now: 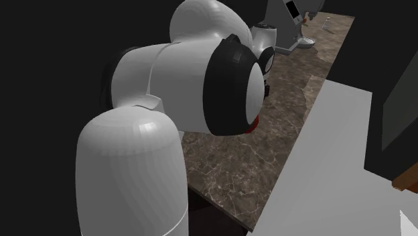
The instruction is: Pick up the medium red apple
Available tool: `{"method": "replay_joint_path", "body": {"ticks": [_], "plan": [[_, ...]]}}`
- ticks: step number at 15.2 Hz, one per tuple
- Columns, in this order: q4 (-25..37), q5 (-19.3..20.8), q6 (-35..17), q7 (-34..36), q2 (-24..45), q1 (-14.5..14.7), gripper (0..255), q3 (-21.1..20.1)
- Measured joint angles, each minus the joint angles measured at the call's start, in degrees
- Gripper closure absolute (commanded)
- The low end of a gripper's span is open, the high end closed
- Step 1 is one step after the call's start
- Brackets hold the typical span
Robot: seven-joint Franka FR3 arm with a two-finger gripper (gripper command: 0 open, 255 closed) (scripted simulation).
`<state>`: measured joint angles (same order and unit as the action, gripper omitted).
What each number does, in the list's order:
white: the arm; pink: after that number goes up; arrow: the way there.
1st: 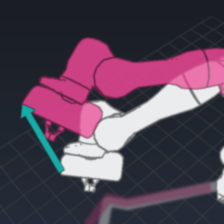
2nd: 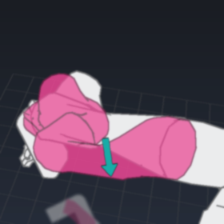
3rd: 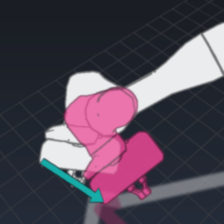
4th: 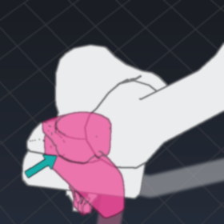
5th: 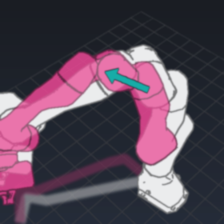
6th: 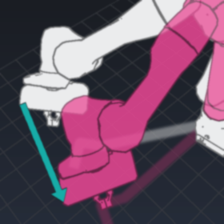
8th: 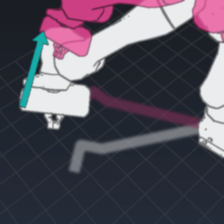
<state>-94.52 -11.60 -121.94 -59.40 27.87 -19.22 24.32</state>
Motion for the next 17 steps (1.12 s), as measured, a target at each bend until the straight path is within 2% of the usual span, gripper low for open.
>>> {"method": "replay_joint_path", "body": {"ticks": [10, 17], "plan": [[0.0, -0.1, -0.3, -0.1, 0.2, -0.1, 255, 0.0], [1.7, 0.9, 3.4, 0.4, -1.9, 0.2, 255, 0.5]]}}
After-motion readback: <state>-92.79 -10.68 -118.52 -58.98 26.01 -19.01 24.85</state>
